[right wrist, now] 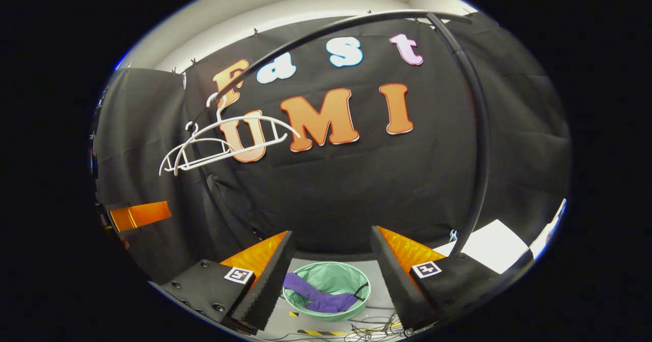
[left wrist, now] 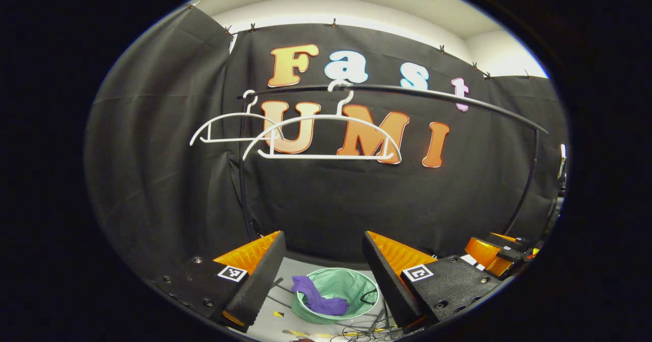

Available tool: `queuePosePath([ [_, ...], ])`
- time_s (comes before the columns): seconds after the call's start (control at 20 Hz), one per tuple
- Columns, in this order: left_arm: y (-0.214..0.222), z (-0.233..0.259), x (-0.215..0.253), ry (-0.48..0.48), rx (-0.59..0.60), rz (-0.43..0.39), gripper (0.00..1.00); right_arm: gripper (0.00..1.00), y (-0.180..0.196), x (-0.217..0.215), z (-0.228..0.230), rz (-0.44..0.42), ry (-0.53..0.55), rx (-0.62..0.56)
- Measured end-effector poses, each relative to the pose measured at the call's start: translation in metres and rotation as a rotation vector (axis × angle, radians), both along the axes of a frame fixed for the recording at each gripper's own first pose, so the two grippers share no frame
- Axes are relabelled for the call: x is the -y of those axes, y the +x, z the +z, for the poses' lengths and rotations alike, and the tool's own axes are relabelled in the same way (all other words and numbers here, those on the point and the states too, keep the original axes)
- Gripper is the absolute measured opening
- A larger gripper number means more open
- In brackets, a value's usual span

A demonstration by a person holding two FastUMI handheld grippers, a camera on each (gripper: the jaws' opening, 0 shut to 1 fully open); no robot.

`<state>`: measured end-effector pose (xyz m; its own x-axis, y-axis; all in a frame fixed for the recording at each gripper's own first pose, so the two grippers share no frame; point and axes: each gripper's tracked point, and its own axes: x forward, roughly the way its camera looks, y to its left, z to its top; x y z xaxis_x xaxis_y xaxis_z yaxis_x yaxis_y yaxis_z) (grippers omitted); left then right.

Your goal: Grasp the clothes on the hanger with both hands and then place them into the laundry hamper below.

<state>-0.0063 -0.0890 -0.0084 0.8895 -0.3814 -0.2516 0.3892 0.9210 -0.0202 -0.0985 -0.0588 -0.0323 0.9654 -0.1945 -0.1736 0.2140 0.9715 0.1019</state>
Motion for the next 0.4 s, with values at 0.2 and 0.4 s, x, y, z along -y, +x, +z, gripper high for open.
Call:
queuePosePath([
  [0.2, 0.000, 0.015, 0.002, -0.010, 0.056, 0.007, 0.94, 0.98, -0.007, 0.005, 0.017, -0.012, -0.028, 0.037],
  [0.4, -0.004, 0.015, 0.001, -0.019, 0.079, 0.023, 0.94, 0.89, -0.012, 0.007, 0.031, -0.011, -0.043, 0.074],
])
